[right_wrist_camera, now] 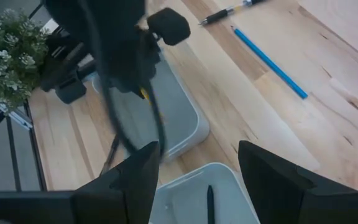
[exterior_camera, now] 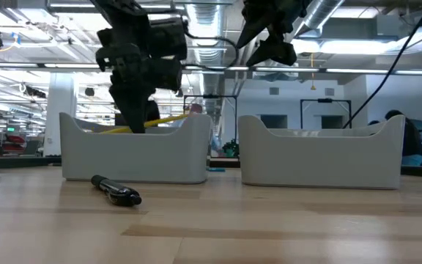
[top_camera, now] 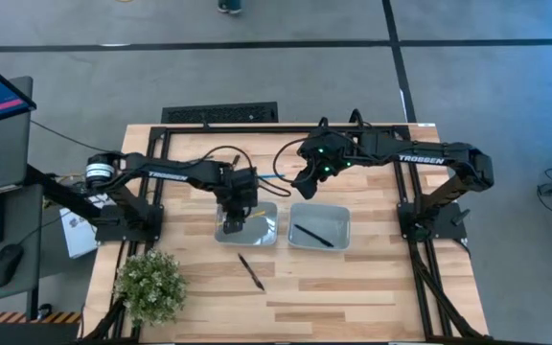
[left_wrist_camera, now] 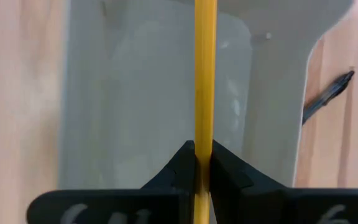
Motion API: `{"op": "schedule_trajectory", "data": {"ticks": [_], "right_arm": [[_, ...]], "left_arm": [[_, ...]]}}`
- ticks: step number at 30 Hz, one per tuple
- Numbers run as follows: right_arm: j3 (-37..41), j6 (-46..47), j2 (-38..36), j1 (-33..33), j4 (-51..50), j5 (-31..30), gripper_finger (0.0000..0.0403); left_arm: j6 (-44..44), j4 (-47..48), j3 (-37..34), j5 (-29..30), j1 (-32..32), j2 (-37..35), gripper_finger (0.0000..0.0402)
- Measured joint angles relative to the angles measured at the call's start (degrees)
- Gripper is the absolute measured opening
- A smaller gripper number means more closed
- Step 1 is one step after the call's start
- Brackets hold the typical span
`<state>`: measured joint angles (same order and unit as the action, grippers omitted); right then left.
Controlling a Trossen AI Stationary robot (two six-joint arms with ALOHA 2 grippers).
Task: Sort pens & pencils
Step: Put the yellow pencil into the left gray bin, then put the top black pen into the right gray bin
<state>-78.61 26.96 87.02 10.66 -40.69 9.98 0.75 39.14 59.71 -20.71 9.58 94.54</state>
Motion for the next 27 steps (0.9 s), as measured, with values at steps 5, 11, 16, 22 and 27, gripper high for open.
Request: {"op": "schedule_trajectory", "data": {"ticks": [5,11,16,22,27], "right_arm": [[0.0,-0.01,0.02,0.0,0.0,0.0,0.024],[0.0,-0.01,0.01,-0.01,0.0,0.0,0.024],[0.0,-0.02,0.02,0.0,0.02,0.0,0.024],[0.0,0.0,0.02,0.0,0.03,0.0,0.024],[0.0,-0.01,0.02,-0.01,0.03,-0.02,0.024]], "left_arm": [[-1.2,1.12,0.8,-1.32,-0.17,2.29,0.0014],[-1.33,0.96,0.81,-1.37,-0.15,1.69,0.0015],[-0.76,0.72,0.83,-7.07,0.04,1.69,0.0037],[-1.9,-0.02,1.0,-5.7,0.04,1.69,0.008],[-1.38,2.96,3.7,-3.99,0.62,1.57,0.0092]]}}
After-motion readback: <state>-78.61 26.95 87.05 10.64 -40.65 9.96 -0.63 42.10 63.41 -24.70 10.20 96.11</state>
